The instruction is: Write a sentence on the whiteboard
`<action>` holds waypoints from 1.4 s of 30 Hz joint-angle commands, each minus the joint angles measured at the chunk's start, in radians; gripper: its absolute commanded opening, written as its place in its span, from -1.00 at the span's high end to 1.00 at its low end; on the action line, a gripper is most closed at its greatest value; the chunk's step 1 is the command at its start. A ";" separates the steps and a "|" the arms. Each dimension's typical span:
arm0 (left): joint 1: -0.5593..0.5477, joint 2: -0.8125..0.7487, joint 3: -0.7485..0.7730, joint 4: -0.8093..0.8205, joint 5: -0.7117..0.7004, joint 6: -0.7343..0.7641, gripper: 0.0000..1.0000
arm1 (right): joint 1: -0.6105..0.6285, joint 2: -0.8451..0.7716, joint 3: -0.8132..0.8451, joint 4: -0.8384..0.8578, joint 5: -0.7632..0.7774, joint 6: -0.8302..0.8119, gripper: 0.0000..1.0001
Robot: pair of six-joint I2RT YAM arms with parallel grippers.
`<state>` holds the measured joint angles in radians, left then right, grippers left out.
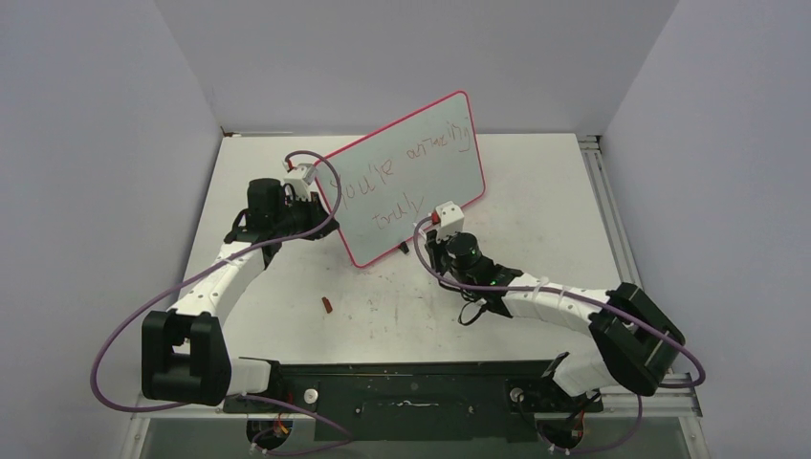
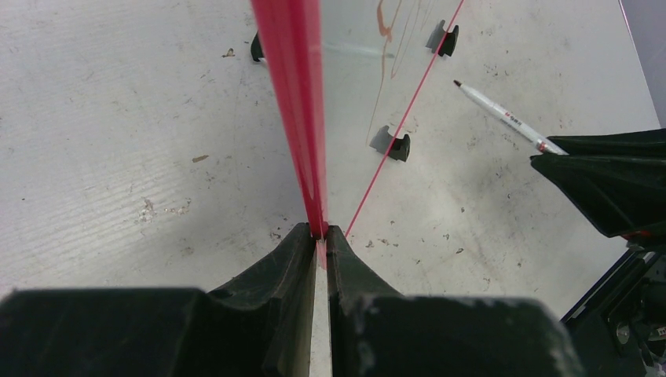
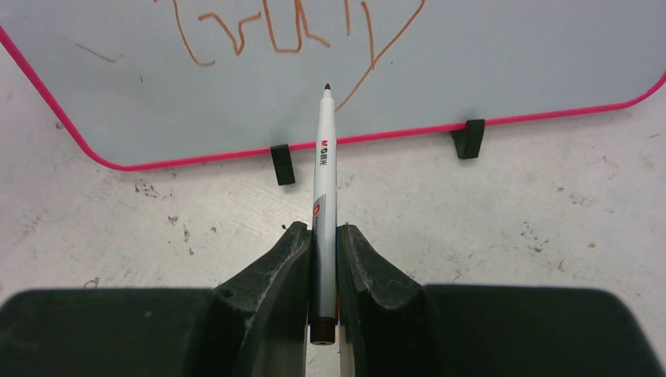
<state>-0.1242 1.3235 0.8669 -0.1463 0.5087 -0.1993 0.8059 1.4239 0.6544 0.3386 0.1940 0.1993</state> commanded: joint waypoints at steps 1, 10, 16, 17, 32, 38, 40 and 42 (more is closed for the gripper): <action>-0.011 -0.036 0.047 0.012 0.022 0.001 0.85 | -0.043 -0.078 0.045 -0.020 0.030 0.005 0.89; -0.012 -0.038 0.046 0.011 0.021 0.002 0.85 | -0.171 -0.013 0.102 0.005 -0.086 -0.003 0.89; -0.011 -0.038 0.047 0.010 0.021 0.003 0.85 | -0.177 0.021 0.119 0.021 -0.106 0.000 0.89; -0.012 -0.037 0.047 0.011 0.021 0.003 0.85 | -0.177 0.025 0.120 0.022 -0.106 0.001 0.89; -0.012 -0.038 0.048 0.007 0.020 0.006 0.85 | -0.178 0.060 0.135 0.038 -0.099 0.000 0.89; -0.012 -0.038 0.048 0.007 0.022 0.006 0.86 | -0.178 0.078 0.143 0.039 -0.099 -0.003 0.89; -0.012 -0.037 0.050 0.006 0.022 0.006 0.85 | -0.178 0.080 0.145 0.040 -0.099 -0.004 0.89; -0.012 -0.037 0.050 0.005 0.022 0.006 0.85 | -0.178 0.084 0.146 0.040 -0.097 -0.003 0.89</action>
<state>-0.1284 1.3182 0.8669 -0.1501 0.5049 -0.1978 0.6296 1.4918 0.7578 0.3229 0.0978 0.1978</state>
